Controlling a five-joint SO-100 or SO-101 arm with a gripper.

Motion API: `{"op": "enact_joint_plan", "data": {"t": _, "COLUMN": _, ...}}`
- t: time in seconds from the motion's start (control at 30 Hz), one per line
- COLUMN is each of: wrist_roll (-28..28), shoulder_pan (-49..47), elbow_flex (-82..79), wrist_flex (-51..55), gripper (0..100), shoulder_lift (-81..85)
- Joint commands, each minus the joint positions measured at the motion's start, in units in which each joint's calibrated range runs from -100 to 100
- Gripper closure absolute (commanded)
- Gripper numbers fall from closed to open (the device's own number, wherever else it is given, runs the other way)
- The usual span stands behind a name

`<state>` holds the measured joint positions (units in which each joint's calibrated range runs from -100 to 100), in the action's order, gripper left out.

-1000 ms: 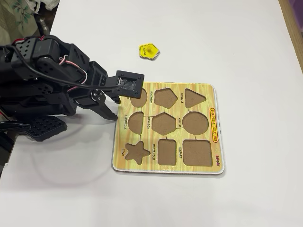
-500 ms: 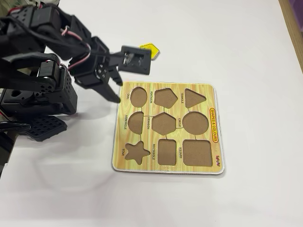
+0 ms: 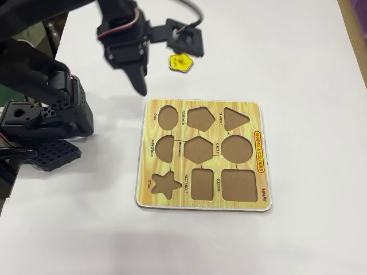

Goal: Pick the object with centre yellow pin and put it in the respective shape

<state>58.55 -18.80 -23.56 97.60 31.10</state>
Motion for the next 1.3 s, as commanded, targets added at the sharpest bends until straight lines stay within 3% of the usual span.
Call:
{"op": "enact_joint_plan", "data": {"t": 0.0, "wrist_roll": 0.39, "shoulder_pan": -7.17, "elbow_flex": 8.27, "wrist_flex": 0.41, "gripper": 84, "shoulder_lift": -6.00}}
{"op": "enact_joint_plan", "data": {"t": 0.27, "wrist_roll": 0.60, "shoulder_pan": -19.97, "elbow_flex": 20.86, "wrist_flex": 0.41, "gripper": 84, "shoulder_lift": -17.21}}
{"op": "enact_joint_plan", "data": {"t": 0.63, "wrist_roll": 0.49, "shoulder_pan": -28.76, "elbow_flex": 37.05, "wrist_flex": 0.41, "gripper": 84, "shoulder_lift": -31.27}}
{"op": "enact_joint_plan", "data": {"t": 1.27, "wrist_roll": 0.60, "shoulder_pan": -33.83, "elbow_flex": 56.12, "wrist_flex": 0.32, "gripper": 84, "shoulder_lift": -54.78}}
